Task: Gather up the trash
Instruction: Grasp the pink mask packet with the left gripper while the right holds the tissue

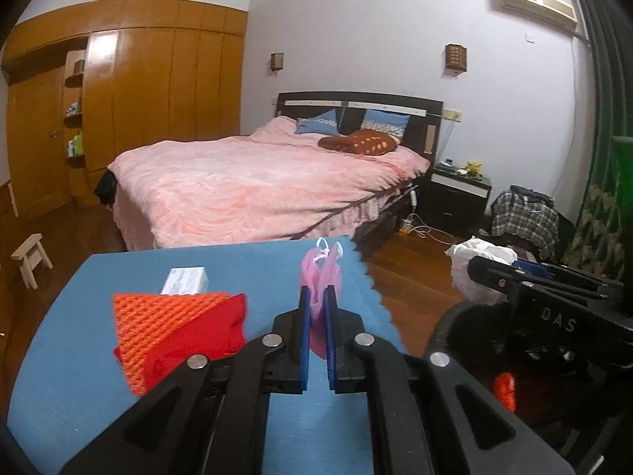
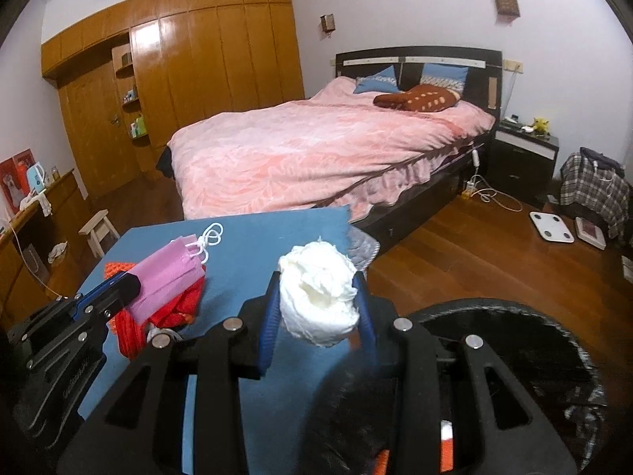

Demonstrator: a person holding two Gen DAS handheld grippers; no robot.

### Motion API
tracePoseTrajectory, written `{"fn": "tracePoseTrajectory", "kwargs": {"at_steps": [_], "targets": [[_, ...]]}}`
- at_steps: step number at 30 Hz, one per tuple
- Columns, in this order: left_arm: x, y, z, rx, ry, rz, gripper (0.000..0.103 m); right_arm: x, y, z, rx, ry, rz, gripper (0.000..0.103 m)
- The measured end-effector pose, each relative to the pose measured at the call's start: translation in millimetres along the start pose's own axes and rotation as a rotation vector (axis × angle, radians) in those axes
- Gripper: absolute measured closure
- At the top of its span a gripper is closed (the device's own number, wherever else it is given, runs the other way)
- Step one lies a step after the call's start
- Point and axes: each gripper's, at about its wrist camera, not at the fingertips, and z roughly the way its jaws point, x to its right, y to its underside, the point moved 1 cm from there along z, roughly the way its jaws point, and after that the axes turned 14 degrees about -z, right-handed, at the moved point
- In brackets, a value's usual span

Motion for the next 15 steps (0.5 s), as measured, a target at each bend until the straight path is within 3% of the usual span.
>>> {"fn": "tracePoseTrajectory", "kwargs": {"at_steps": [15], "targets": [[89,19,-12,-0.037,0.152,0.080,0.096,70,37,-59,0.012,0.135,0.050,0.069]]}}
